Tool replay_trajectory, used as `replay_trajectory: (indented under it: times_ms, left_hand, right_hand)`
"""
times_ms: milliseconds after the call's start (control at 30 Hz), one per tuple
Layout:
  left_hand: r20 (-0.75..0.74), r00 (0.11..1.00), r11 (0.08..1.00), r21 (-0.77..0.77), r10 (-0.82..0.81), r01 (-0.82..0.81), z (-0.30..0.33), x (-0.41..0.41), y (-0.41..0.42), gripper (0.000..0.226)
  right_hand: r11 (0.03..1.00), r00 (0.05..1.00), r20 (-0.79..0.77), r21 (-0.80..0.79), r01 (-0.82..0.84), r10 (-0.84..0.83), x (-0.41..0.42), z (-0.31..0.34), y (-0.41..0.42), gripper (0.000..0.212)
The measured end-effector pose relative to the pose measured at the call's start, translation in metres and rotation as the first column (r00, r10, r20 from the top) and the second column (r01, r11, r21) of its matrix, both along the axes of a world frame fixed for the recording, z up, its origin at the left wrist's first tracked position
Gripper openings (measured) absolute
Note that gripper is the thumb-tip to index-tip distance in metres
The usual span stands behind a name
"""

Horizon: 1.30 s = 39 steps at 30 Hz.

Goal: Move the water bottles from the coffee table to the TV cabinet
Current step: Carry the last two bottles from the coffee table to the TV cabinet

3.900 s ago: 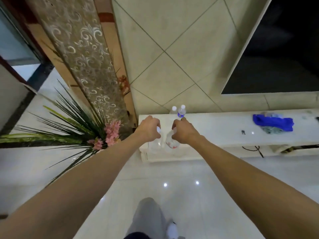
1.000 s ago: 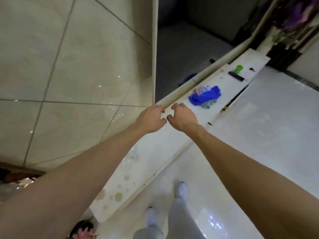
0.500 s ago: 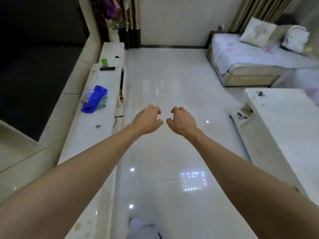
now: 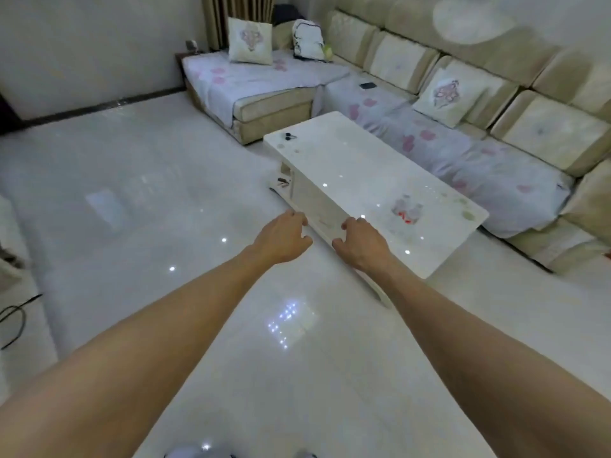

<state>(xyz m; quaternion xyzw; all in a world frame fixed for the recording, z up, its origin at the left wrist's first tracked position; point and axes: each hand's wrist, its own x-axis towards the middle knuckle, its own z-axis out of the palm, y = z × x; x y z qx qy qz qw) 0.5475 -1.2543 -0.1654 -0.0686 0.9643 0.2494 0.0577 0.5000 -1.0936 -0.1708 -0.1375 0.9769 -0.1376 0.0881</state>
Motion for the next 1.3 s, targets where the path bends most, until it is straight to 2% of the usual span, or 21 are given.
replay_trajectory:
  times_ms: [200,400,633,900,1300]
  left_hand:
    - [-0.012,0.984,0.984,-0.010,-0.180,0.180,0.010,-0.059,0.106,0.045]
    - [-0.010,0.955,0.955,-0.041,-0.296,0.295,0.010,-0.116,0.156,0.044]
    - [0.010,0.928,0.927,-0.050,-0.372,0.372,-0.007,-0.212,0.164,0.044]
    - [0.040,0.898,0.898,-0.023,-0.439,0.440,-0.012,-0.324,0.156,0.044]
    - [0.109,0.871,0.876,-0.013,-0.479,0.483,-0.044,-0.471,0.170,0.045]
  right_hand:
    - [0.979,0.979,-0.020,-0.007,0.204,-0.204,-0.030,0.011,0.123,0.046]
    - [0.946,0.946,-0.019,0.001,0.324,-0.324,-0.063,0.006,0.179,0.043]
    - [0.914,0.914,-0.006,-0.020,0.405,-0.405,-0.137,-0.004,0.186,0.043]
    - [0.863,0.861,0.059,0.037,0.503,-0.504,-0.231,-0.004,0.181,0.043]
    - [0.853,0.846,0.116,0.051,0.519,-0.521,-0.369,-0.032,0.187,0.045]
